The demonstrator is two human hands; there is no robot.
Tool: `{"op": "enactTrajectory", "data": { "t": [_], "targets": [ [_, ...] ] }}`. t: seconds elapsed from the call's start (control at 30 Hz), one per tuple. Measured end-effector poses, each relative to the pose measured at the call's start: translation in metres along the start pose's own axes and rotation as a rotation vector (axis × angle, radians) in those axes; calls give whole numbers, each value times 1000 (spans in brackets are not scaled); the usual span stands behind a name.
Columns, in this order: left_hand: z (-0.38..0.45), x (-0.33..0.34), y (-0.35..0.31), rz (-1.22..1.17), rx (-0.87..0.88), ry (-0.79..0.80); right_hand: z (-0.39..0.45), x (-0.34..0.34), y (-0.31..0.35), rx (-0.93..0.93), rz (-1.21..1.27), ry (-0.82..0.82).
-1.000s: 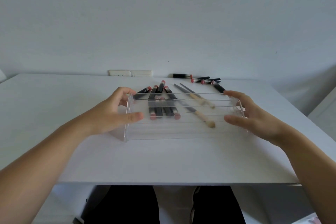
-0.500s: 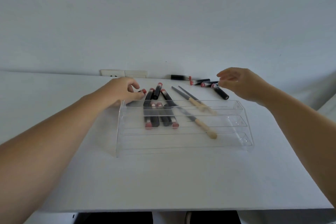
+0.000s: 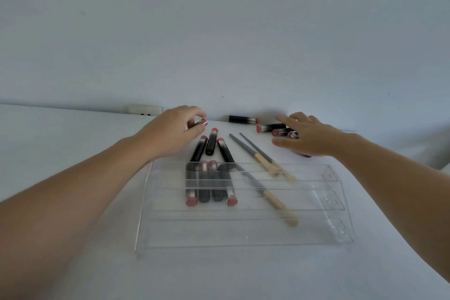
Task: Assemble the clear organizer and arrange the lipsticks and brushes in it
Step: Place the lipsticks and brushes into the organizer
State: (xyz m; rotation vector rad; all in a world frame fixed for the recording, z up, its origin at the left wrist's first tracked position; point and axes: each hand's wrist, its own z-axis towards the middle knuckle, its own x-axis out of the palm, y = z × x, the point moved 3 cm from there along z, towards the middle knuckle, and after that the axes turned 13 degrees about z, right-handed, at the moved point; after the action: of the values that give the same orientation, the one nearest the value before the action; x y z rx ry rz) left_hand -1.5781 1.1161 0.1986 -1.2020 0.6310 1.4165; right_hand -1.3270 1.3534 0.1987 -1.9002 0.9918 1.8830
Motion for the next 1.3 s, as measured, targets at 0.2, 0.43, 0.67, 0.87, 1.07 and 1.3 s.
{"op": "enactTrajectory", "data": {
  "t": [0.2,0.43,0.67,0.87,1.07,1.3],
  "targets": [
    [20,22,-15,215,166,204,16,15,0,-128,-126,-26],
    [20,33,-12,295,220,148,16,24,-5,-181,-34,-173],
    [31,32,-21,303,120,220,13,23,-3,-206,-43,-239],
    [36,34,-36,347,174,305,12,25,-3,-206,-42,-256],
    [37,34,-28,325,205,324,11,26,-1,-211,-33,-256],
    [40,32,-12,291,154,367,9,26,-2,-234,-45,-301]
  ]
}}
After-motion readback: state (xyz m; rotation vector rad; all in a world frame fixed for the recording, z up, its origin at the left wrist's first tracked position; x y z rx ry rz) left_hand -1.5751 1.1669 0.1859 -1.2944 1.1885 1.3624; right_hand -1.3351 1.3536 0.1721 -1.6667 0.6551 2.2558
